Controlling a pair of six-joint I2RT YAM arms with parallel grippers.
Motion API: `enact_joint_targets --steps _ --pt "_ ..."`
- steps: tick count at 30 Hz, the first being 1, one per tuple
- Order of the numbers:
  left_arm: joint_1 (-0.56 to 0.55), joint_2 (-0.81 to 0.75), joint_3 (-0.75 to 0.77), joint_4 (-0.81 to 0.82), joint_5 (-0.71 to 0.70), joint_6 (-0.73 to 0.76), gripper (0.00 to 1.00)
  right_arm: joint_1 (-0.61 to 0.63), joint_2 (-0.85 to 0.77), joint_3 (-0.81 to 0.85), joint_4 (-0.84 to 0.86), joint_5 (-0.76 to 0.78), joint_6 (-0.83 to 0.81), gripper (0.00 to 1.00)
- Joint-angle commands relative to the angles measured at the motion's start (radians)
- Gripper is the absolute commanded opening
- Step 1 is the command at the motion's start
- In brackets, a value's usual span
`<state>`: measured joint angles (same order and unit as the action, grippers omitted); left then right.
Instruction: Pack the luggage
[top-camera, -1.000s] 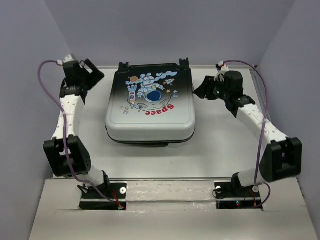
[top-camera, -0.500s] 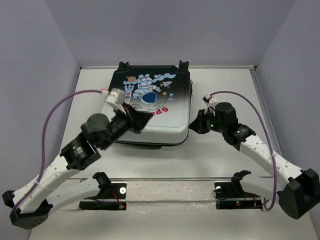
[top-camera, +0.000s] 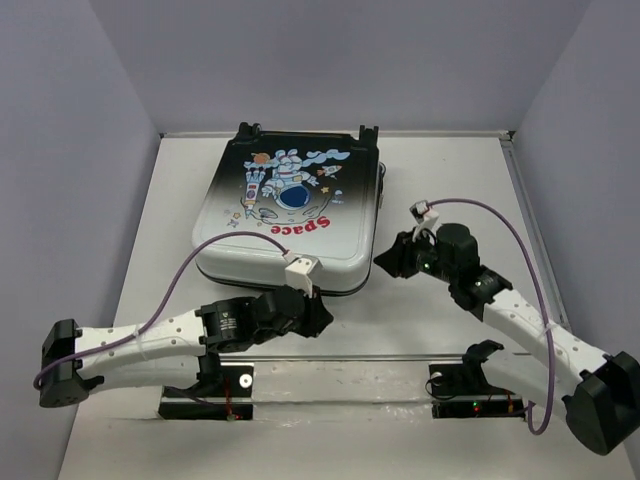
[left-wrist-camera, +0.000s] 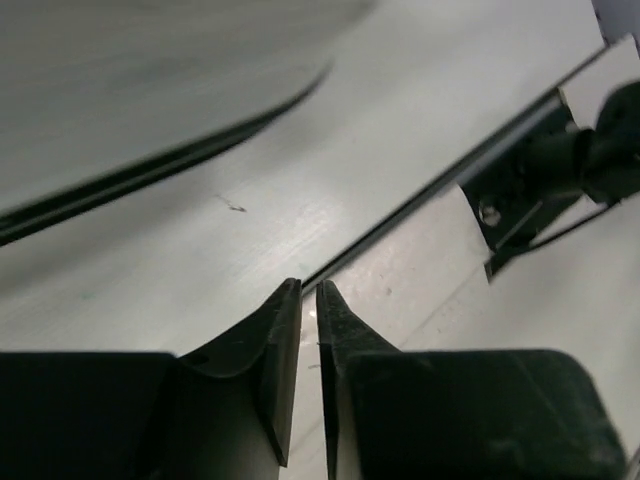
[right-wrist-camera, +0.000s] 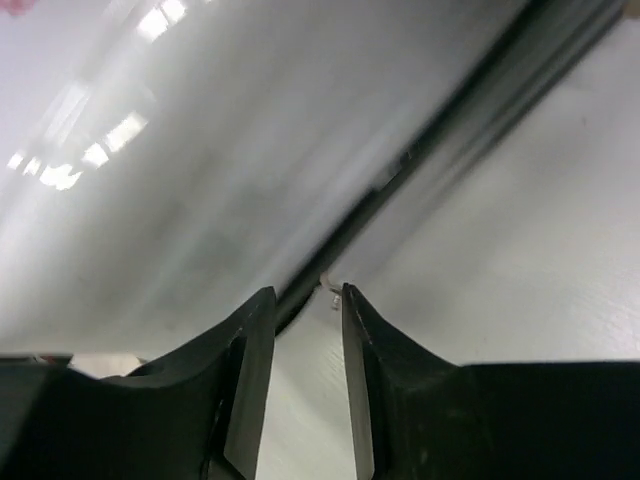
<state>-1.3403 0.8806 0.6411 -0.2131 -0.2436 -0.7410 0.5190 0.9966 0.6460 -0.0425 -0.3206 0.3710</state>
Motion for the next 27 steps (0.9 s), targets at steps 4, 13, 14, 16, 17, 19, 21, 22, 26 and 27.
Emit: enact_joint_targets --steps 4,13,14,16,17,19,21,22,26,27 --pt "0.181 -0.009 -0.073 0.119 -0.082 -0.021 0.32 0.01 -0.035 -0.197 0.246 0.093 -0.021 0.39" --pt "0.213 0.023 -0.06 0.096 -0.382 -0.032 0.42 0.01 0.167 -0.27 0.633 -0.061 -0.148 0.57" --pt "0.213 0.012 -0.055 0.098 -0.413 -0.028 0.42 0.01 0.219 -0.258 0.676 -0.087 -0.173 0.6" --pt "0.213 -0.014 -0.044 0.09 -0.442 -0.021 0.42 0.01 0.27 -0.23 0.684 -0.11 -0.199 0.61" --pt "0.214 -0.02 -0.041 0.084 -0.454 -0.015 0.42 0.01 0.29 -0.217 0.685 -0.121 -0.22 0.61" --pt "0.214 -0.028 -0.029 0.067 -0.485 -0.014 0.43 0.01 0.318 -0.201 0.705 -0.17 -0.228 0.61" --pt "0.217 -0.035 -0.026 0.047 -0.508 -0.02 0.43 0.01 0.326 -0.207 0.763 -0.196 -0.221 0.61" --pt "0.217 -0.04 -0.024 0.034 -0.52 -0.032 0.43 0.01 0.329 -0.212 0.78 -0.207 -0.221 0.58" --pt "0.224 -0.048 -0.018 0.017 -0.563 -0.038 0.43 0.01 0.329 -0.212 0.82 -0.221 -0.228 0.52" --pt "0.228 -0.049 -0.009 0.012 -0.58 -0.038 0.44 0.01 0.321 -0.216 0.835 -0.225 -0.225 0.5"
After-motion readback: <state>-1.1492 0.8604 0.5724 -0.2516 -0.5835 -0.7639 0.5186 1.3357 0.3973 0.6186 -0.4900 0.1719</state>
